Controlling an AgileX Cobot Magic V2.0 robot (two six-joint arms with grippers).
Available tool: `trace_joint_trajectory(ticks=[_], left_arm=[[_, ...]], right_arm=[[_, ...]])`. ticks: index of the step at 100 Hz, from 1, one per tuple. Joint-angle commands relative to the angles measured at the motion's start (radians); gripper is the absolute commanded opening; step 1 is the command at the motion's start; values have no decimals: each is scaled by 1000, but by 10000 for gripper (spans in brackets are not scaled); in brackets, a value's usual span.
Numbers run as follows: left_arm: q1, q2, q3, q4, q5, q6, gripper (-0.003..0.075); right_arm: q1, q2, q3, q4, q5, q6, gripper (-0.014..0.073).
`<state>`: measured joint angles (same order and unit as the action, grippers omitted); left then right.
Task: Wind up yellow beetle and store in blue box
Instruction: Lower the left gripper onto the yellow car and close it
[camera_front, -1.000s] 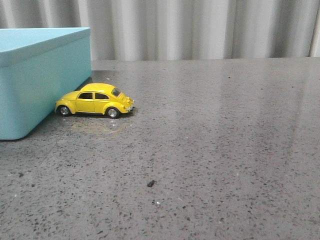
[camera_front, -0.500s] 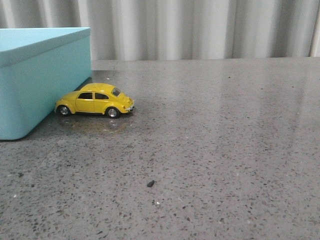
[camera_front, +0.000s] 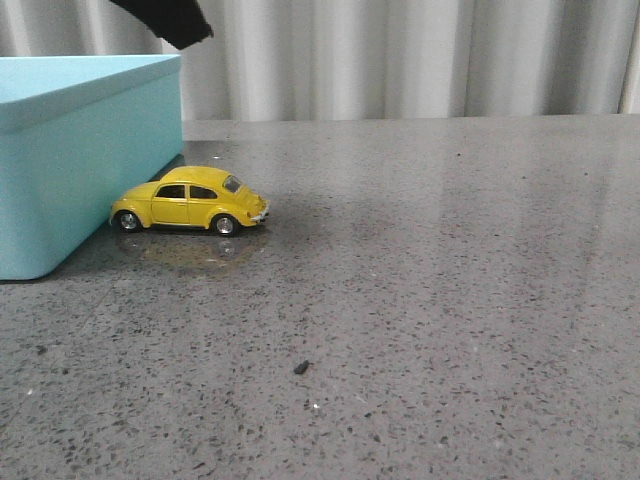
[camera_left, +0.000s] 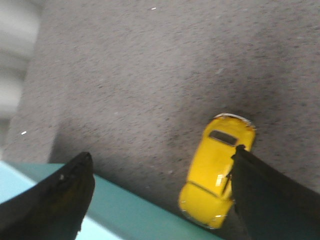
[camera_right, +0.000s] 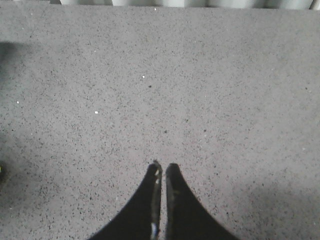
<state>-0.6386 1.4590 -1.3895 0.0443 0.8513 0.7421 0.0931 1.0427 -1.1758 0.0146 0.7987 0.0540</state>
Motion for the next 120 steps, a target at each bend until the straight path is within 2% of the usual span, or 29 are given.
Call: trace_joint_trajectory(ticks=[1,20,68,84,120], left_arm=[[-11,-8,-54,-44,26,12,525],[-11,49,-54,-75,111,12,525],[-11,251,-93,-44,113,13,525],[-7,256,-100,2,110,13,525],[48,265,-100,0,104,21,525]], right_arm=[[0,-20,-22,-1,-90,-7,-61],[0,-20,-15,-1,-128,-7,-61],[2,-35,-15,-1,-126,-7,-61],[2,-39,-15,-1,-126,-7,-61],[2,-39,-15,-1,-124,-7,-61]])
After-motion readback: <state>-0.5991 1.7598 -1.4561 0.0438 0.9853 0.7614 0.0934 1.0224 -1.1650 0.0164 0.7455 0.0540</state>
